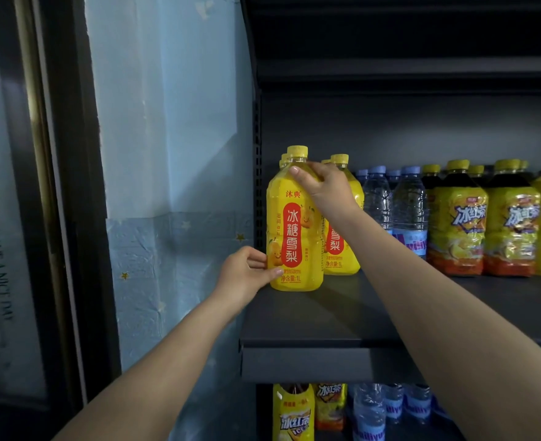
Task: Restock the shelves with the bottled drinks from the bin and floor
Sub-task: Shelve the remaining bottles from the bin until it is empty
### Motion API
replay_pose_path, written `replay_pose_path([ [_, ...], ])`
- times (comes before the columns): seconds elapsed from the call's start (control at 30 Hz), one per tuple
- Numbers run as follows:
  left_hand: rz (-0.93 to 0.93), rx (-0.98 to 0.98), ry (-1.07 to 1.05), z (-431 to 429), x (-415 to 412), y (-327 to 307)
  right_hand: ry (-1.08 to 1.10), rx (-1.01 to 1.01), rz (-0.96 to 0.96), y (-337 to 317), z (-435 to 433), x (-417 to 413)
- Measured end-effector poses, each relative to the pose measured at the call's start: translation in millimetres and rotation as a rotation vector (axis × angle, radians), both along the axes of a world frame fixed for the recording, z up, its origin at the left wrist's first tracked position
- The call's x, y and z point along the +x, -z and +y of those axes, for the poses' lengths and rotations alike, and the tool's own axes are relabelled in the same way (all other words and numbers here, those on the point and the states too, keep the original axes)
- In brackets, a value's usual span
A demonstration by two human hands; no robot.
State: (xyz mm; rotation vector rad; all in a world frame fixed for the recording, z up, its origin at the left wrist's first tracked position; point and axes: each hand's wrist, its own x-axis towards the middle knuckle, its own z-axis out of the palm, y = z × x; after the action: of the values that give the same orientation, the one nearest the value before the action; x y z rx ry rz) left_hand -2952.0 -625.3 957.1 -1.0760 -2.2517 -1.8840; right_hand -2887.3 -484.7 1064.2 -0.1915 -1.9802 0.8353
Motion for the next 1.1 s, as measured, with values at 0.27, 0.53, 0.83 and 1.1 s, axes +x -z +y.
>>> replay_pose_path([
  [0.27,0.024,-0.005,-0.015,2,1,3,0.044,0.017,0.027,2,-1,2],
  [0.53,0.078,-0.103,-0.065,-4,19,-5,0.067,0.08,-0.107,12,-6,22],
  [0.83,0.17,-0.262,-0.329,-14,74,-19,-0.028,0.159,-0.309,25,23,76],
  [1.1,0.195,-0.307,-0.632,-4,184,-17,-0.24,0.382,-0.513,47,68,158],
])
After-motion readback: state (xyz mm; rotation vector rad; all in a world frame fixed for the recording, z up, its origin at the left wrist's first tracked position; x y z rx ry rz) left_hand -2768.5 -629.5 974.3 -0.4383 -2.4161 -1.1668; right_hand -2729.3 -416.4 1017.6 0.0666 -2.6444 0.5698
